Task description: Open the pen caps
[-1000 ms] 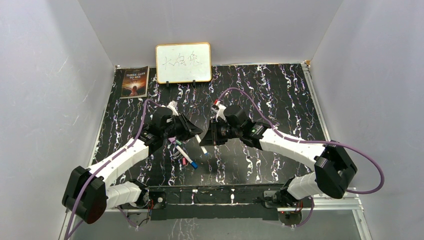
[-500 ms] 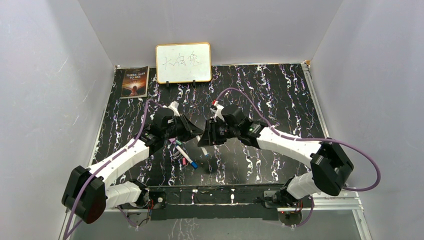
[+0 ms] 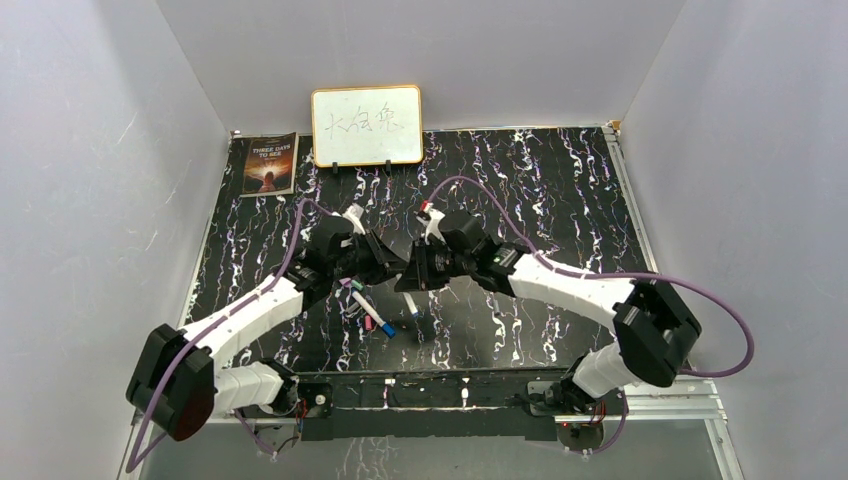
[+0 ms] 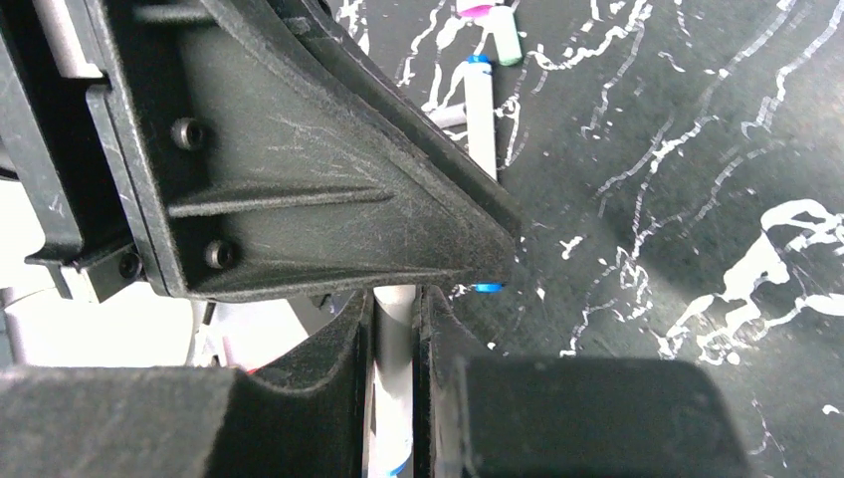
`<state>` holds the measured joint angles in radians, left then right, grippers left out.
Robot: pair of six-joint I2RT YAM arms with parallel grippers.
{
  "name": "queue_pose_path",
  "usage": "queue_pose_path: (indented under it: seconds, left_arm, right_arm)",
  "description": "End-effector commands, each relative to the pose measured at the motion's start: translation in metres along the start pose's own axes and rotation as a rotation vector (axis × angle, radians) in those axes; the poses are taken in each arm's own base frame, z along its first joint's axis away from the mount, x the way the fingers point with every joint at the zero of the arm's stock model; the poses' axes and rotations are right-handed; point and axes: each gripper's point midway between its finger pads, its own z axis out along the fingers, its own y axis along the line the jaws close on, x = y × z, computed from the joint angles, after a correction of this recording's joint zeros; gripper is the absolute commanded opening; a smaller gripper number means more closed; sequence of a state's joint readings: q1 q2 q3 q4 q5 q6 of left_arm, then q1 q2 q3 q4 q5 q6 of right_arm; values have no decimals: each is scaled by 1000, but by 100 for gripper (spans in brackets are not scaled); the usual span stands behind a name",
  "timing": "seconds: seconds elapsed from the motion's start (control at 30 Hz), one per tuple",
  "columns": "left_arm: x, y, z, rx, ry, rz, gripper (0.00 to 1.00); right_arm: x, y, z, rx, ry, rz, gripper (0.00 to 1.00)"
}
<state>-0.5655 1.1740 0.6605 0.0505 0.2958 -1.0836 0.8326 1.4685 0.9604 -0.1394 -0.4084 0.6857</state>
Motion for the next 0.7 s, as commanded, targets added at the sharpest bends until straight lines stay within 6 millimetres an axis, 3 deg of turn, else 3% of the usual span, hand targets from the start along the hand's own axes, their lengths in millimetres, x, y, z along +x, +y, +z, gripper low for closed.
queue_pose_path:
  seconds: [0.0,0.2,0.37,0.47,0.57,0.67]
  left_arm:
    - [-30,-17,10,40,-83,3,0]
    - [-83,-15,18,80,-188,-81,0]
    - [-132,-6,9,66,-285,-114,0]
    - [-140,-5,8,35,-270,-89,0]
    - [-132,1,4,-9,-230,-55,0]
    - [-117,5,-13,-42,-206,-18,0]
  right_arm:
    - [22,16,-18,-51,-9,-16,0]
    - [75,18,-36,-58,23,20,0]
    - [102,16,-55,-58,14,57,0]
    - [98,12,-64,-24,-18,56,0]
    - [82,5,-69,63,-58,3,0]
    - [57,-27,-74,290,-58,-64,0]
